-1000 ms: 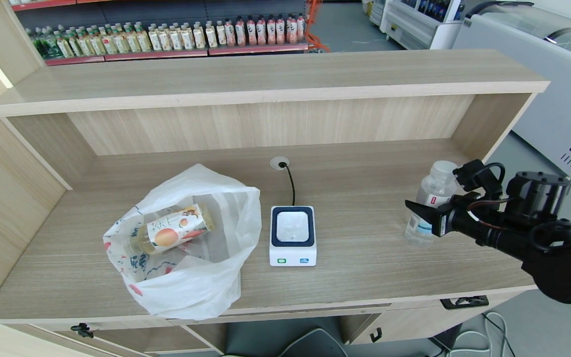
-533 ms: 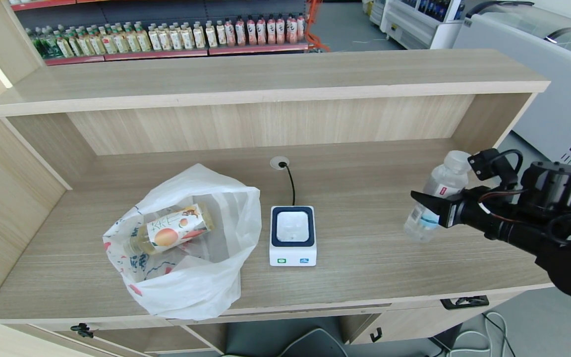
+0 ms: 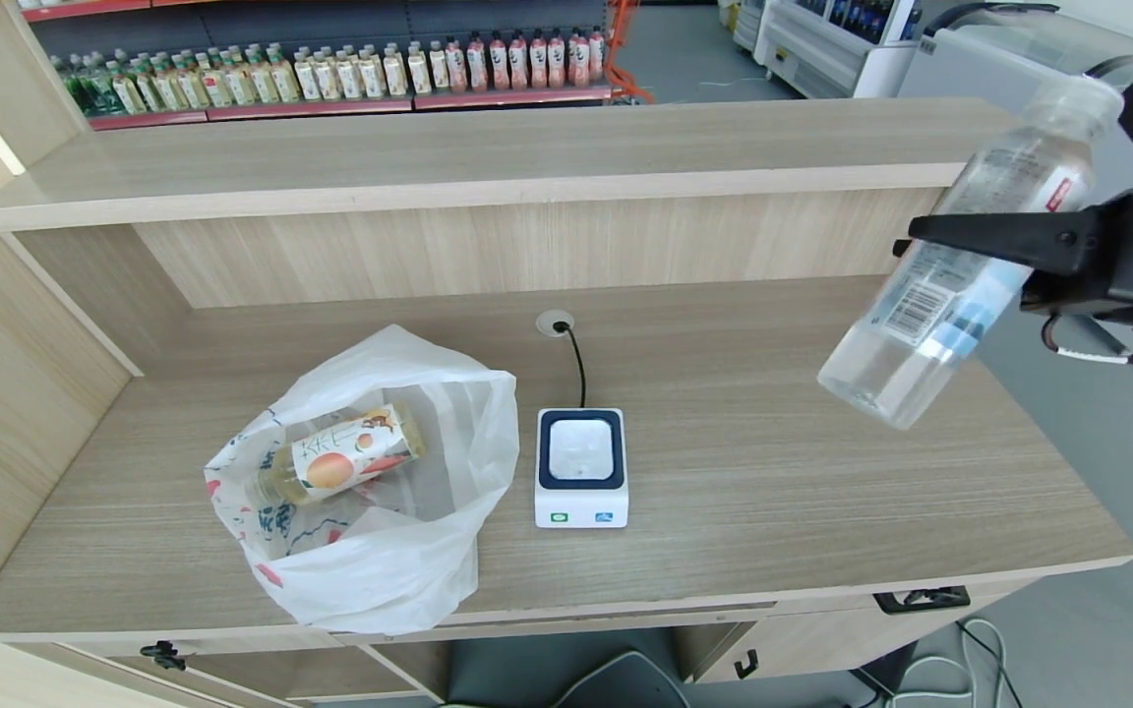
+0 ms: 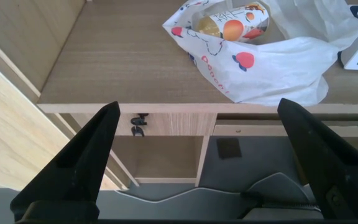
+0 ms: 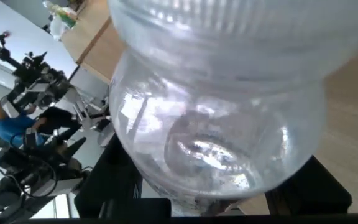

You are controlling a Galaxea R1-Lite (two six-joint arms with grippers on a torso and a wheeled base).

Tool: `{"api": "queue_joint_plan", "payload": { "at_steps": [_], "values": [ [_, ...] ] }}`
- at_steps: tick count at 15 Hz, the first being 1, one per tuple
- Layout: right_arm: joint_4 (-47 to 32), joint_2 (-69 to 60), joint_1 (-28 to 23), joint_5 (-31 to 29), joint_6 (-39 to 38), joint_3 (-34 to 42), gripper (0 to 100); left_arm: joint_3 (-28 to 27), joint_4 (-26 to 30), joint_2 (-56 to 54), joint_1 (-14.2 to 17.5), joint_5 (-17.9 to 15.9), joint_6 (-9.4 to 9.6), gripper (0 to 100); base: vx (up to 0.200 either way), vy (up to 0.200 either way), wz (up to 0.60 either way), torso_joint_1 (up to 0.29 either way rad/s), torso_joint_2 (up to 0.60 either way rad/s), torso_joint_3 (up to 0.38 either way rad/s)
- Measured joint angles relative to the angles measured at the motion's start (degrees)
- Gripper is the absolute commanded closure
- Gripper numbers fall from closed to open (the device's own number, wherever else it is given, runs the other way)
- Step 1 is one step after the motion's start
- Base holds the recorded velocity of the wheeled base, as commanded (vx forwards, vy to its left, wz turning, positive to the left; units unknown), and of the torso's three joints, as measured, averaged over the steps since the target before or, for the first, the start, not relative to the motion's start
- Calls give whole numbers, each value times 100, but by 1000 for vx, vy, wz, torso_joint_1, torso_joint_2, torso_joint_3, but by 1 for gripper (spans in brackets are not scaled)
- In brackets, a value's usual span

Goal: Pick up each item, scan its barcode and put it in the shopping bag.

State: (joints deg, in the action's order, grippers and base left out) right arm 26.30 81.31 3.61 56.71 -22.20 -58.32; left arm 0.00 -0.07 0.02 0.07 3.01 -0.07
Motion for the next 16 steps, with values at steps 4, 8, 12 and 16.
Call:
{"api": "queue_joint_plan", "payload": {
  "at_steps": [4, 8, 12, 16],
  "values": [
    [305, -494, 494, 1112, -130, 39, 100, 0, 0, 0, -2, 0, 0, 0, 0, 0, 0, 0, 0, 0],
    [532, -728, 777, 1681, -735, 155, 100, 0, 0, 0, 2, 2, 0, 0, 0, 0, 0, 0, 0, 0],
    [703, -937, 1104, 1954, -1773, -61, 100, 0, 2, 0, -2, 2, 0, 0, 0, 0, 0, 0, 0, 0],
    [802, -1122, 1182, 2417, -1822, 57, 100, 0, 2, 0, 0, 2, 0, 0, 0, 0, 0, 0, 0, 0]
  ]
}}
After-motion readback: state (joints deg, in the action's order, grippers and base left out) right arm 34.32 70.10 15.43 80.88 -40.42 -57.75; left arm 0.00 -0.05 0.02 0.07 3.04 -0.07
